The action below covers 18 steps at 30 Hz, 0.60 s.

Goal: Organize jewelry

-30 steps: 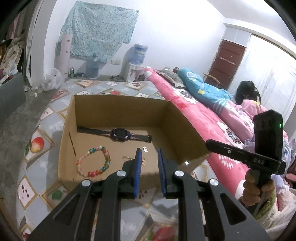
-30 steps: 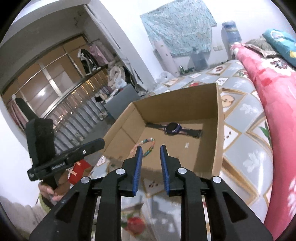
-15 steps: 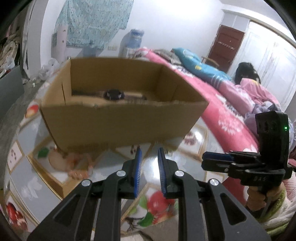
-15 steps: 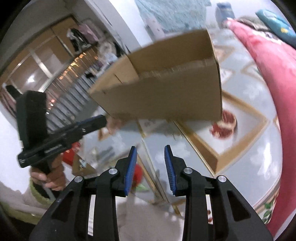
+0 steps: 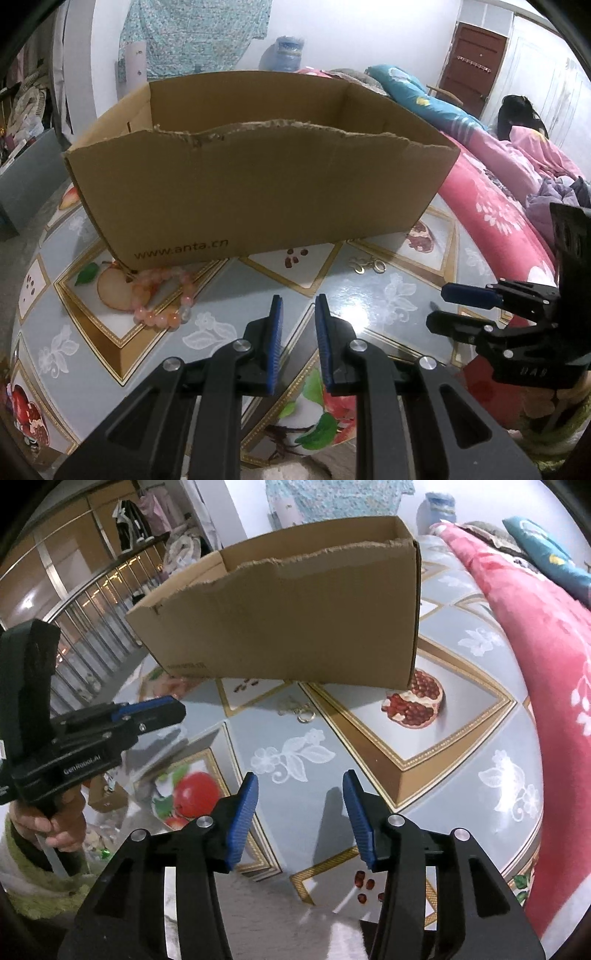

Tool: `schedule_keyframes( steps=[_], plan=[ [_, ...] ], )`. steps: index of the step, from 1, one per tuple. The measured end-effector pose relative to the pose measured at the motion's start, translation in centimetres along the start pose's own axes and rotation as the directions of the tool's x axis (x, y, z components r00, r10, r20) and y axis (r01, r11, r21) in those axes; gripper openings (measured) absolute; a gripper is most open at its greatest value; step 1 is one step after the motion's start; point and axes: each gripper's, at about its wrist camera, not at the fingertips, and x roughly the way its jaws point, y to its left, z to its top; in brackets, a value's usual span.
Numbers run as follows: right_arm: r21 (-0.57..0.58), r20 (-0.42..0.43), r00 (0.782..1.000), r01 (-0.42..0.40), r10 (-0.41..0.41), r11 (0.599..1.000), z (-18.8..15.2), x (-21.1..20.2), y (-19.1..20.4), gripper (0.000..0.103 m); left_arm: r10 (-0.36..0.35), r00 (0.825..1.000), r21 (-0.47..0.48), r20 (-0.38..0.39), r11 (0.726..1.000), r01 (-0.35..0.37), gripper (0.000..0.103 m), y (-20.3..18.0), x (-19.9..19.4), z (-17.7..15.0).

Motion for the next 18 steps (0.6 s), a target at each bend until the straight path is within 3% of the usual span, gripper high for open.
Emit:
schedule_keyframes(
  steps=[10,18],
  plan=[
    [0.026,0.025,1.000,-0.004,0.003,1.000,-0.5,0.1,-1.4,0.046,-0.043,0.999,0.025,-0.005,0.999,0.043,0.017,-0.8,1.2,0.2],
    [0.065,0.063,0.998,-0.035,0.031,0.997,-0.1,-0.1,-2.6,0.034,-0.088,0.996,0.072,-0.005,0.993,0.089,0.017,-2.3,2.7,0.9]
  ],
)
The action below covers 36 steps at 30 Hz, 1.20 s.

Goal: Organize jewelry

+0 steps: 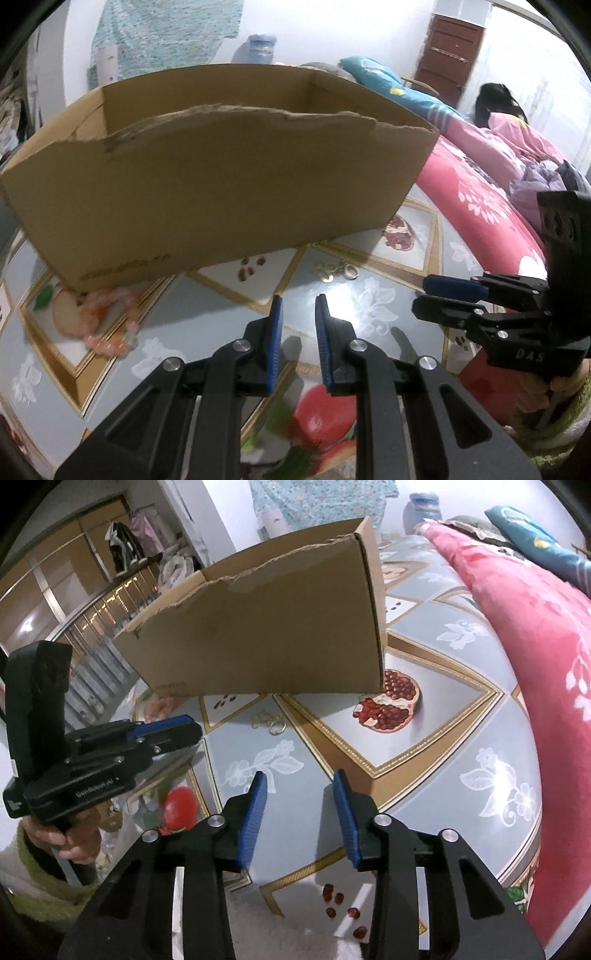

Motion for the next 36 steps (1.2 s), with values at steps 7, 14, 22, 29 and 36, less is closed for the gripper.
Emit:
schedule_keyframes(
  steps=[7,14,22,29,36],
  plan=[
    [0.004,-0.002,1.000,-0.020,0.020,1.000,0.3,0.5,-0.3,0.034,-0.007,1.000,0.125,-0.020,0.992,0.010,0.017,-1.5,2.2,1.1],
    [0.000,-0.002,0.999,-0.032,0.032,0.999,0.6,0.8,-0.3,0.034,0.003,0.998,0.229,-0.058,0.973,0.010,0.022,-2.2,4.0,1.8],
    [0.003,-0.001,0.999,-0.038,0.038,0.999,0.8,1.0,-0.3,0.034,-0.023,0.998,0.297,-0.063,0.954,0.041,0.022,-2.5,5.0,2.5],
    [0.004,-0.001,0.999,-0.039,0.039,0.999,0.8,1.0,-0.3,0.034,-0.043,0.997,0.350,-0.065,0.934,0.063,0.018,-3.3,5.6,2.8],
    [0.006,-0.001,0.999,-0.040,0.040,0.999,0.9,1.1,-0.2,0.034,-0.054,0.996,0.329,-0.067,0.941,0.073,0.013,-3.0,5.3,2.6]
  ],
)
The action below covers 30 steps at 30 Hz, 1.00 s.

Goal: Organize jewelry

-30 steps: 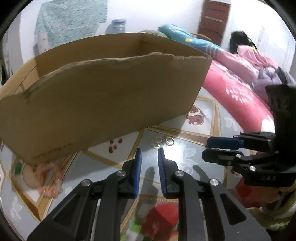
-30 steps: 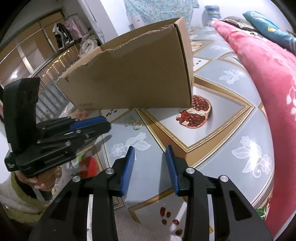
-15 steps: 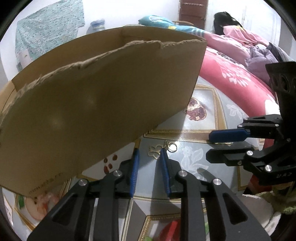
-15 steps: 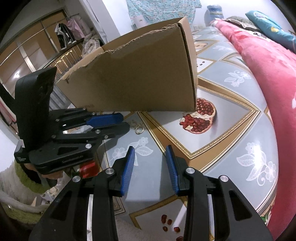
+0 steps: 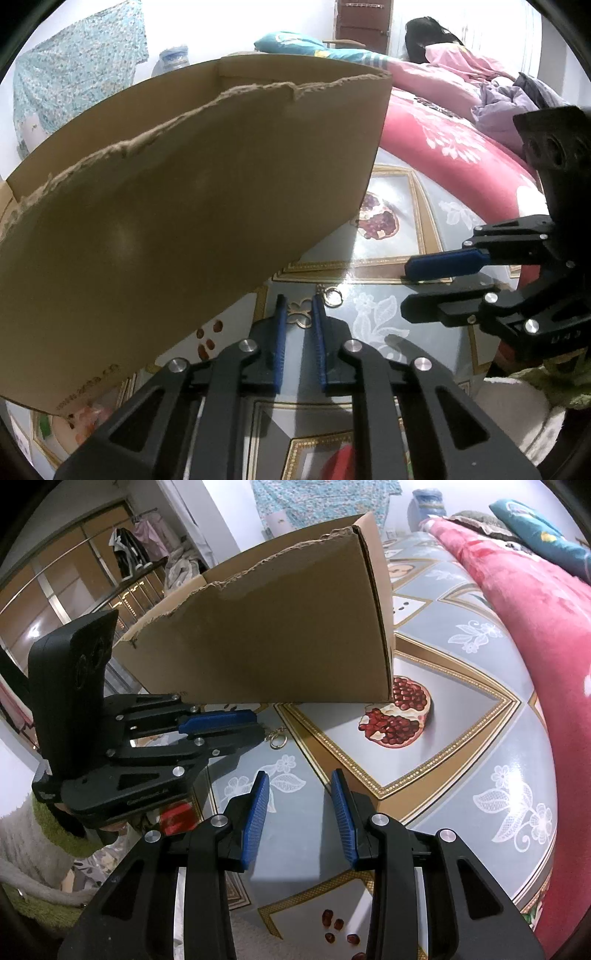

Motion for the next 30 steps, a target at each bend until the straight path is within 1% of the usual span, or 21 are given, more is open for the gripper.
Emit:
schedule_keyframes(
  steps=[5,13,19,25,30],
  plan=[
    [-0.002,-0.001,1.000,0.001,-0.001,1.000,0.0,0.0,0.0,0.034,0.011,1.000,-0.021,0.000,1.000,-0.011,0.013,-0.1,-0.6,-0.6],
    [0.001,-0.003,1.000,0.003,-0.003,1.000,0.0,0.1,0.0,0.034,0.019,1.000,-0.105,0.009,0.994,-0.018,0.013,0.5,-1.8,-2.0],
    [-0.001,0.000,1.000,0.007,-0.007,1.000,0.0,-0.1,0.3,0.034,0.011,0.999,-0.170,0.033,0.986,-0.005,0.013,1.1,-2.9,-2.7],
    [-0.006,0.004,1.000,0.003,-0.003,1.000,0.0,-0.1,0.6,0.034,0.016,0.998,-0.201,0.057,0.980,-0.004,0.013,1.3,-3.9,-2.9],
    [-0.011,0.009,1.000,0.002,-0.002,1.000,0.1,-0.2,0.9,0.034,0.022,0.998,-0.215,0.062,0.977,-0.008,0.013,1.5,-4.3,-3.1]
  ],
)
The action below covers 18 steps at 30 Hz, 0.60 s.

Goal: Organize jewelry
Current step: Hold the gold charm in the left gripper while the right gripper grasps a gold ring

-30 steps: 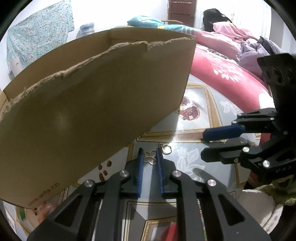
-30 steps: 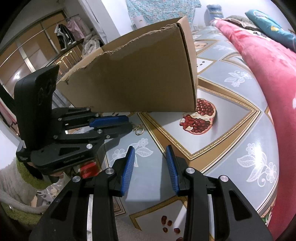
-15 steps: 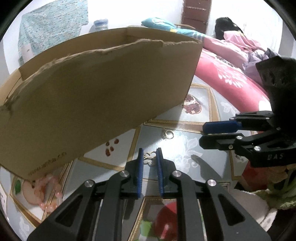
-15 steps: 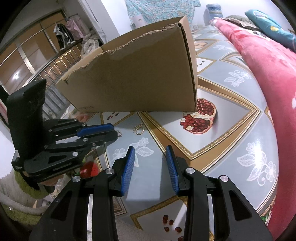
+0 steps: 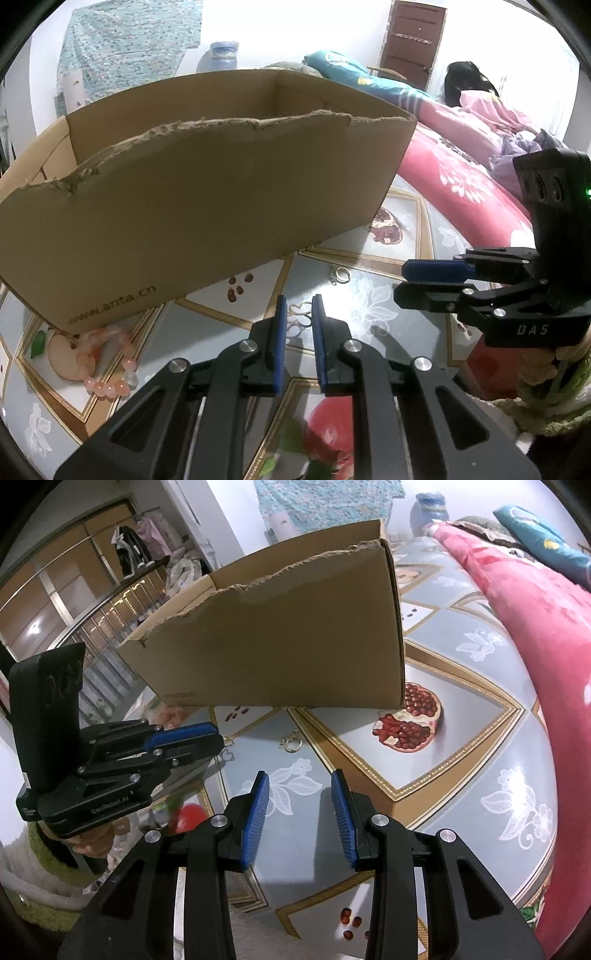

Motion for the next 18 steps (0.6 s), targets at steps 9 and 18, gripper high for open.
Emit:
schedule_keyframes(
  steps=[9,18],
  plan=[
    [0.000,0.007,1.000,-0.002,0.002,1.000,-0.01,-0.22,-0.02,0.034,0.010,1.000,-0.015,0.000,1.000,-0.010,0.013,0.21,-0.16,-0.13],
    [0.001,0.011,1.000,-0.003,0.003,1.000,-0.04,-0.38,-0.01,0.034,0.021,1.000,-0.032,-0.005,0.999,-0.022,0.013,0.60,-0.03,-0.23]
  ],
)
